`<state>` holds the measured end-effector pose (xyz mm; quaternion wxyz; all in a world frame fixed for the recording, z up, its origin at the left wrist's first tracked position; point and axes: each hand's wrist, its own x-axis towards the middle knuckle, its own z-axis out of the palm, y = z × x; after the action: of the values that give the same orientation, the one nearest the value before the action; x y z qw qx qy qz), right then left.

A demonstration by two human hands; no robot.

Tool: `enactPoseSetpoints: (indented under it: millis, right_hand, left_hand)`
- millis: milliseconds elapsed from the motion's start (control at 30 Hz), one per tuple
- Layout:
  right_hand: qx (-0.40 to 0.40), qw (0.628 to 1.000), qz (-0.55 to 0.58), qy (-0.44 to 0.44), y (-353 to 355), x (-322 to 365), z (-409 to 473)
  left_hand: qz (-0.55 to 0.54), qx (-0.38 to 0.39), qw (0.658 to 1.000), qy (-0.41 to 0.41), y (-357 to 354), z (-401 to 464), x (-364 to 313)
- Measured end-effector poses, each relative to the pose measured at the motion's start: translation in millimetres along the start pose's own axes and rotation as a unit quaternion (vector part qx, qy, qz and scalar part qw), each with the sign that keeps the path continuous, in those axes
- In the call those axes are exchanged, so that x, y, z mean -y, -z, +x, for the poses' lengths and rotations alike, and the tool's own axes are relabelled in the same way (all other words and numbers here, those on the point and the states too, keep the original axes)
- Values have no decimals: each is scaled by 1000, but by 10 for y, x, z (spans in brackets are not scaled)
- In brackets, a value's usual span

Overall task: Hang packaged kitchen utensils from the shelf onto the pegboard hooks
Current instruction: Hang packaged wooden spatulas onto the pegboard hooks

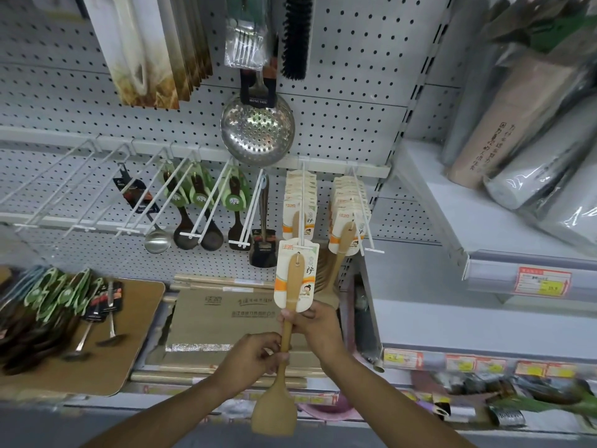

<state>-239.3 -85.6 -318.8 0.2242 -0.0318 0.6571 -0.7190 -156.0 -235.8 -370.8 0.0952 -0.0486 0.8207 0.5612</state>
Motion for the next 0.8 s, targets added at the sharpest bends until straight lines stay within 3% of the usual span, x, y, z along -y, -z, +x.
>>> enactPoseSetpoints:
  millis: [300, 567, 800]
  right_hand:
    - [-36, 999, 14, 14, -46, 80, 299]
    - [-56, 997, -43, 25, 4, 146, 741]
    - [-47, 998, -34, 34, 35, 171, 916]
  left_hand:
    - [-79, -31, 994, 64, -47, 273, 119]
    - [-35, -48, 998, 32, 24, 738, 142]
    - [-61, -45, 996, 48, 33, 908, 146]
